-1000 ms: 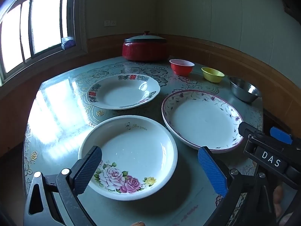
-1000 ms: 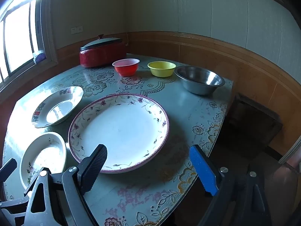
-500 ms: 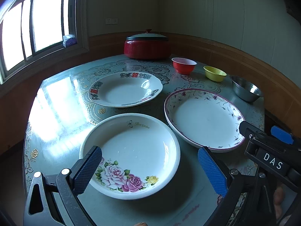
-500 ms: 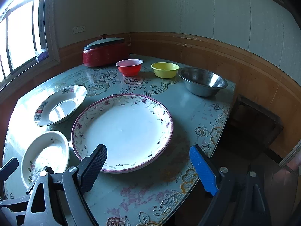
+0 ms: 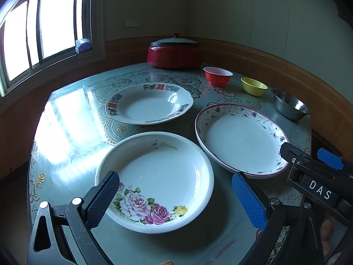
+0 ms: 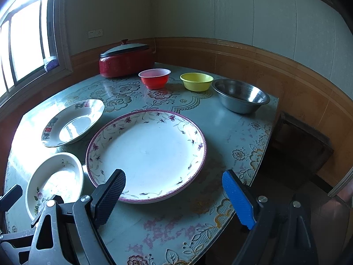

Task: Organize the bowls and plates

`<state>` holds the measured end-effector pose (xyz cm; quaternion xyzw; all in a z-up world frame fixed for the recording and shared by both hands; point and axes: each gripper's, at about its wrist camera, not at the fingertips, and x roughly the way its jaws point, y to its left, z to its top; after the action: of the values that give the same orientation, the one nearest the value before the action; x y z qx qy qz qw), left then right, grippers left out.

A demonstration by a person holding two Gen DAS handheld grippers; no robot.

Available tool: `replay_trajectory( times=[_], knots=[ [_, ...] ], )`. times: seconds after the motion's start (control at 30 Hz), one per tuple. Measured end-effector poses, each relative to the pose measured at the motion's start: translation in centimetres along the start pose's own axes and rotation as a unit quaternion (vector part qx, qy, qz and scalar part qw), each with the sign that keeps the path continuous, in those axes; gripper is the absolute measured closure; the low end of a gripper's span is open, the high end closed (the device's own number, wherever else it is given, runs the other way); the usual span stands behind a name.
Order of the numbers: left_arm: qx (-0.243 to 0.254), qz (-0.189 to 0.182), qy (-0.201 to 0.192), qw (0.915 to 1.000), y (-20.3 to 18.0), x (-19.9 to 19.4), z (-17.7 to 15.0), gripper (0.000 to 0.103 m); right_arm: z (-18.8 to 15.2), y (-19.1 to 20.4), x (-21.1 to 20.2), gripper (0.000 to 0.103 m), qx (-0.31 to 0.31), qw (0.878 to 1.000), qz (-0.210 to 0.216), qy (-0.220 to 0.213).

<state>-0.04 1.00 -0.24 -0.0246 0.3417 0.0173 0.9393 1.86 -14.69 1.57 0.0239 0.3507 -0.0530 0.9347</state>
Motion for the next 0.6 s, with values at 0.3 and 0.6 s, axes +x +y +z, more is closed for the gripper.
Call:
replay_trajectory(
  times=[0.3,0.6],
  knots=[
    [-0.002,0.001,0.0,1.0,0.15,-0.1,-0.05,0.0,-0.02,-0.07,-0.08,0.012,0.002,1.0,0.003,-0.002],
    [-0.002,0.001,-0.001,1.0,0.17,-0.11,-0.04,0.0,-0.06,-0.03,-0.09,0.012,0.002,1.0,0.003,-0.002]
  ],
)
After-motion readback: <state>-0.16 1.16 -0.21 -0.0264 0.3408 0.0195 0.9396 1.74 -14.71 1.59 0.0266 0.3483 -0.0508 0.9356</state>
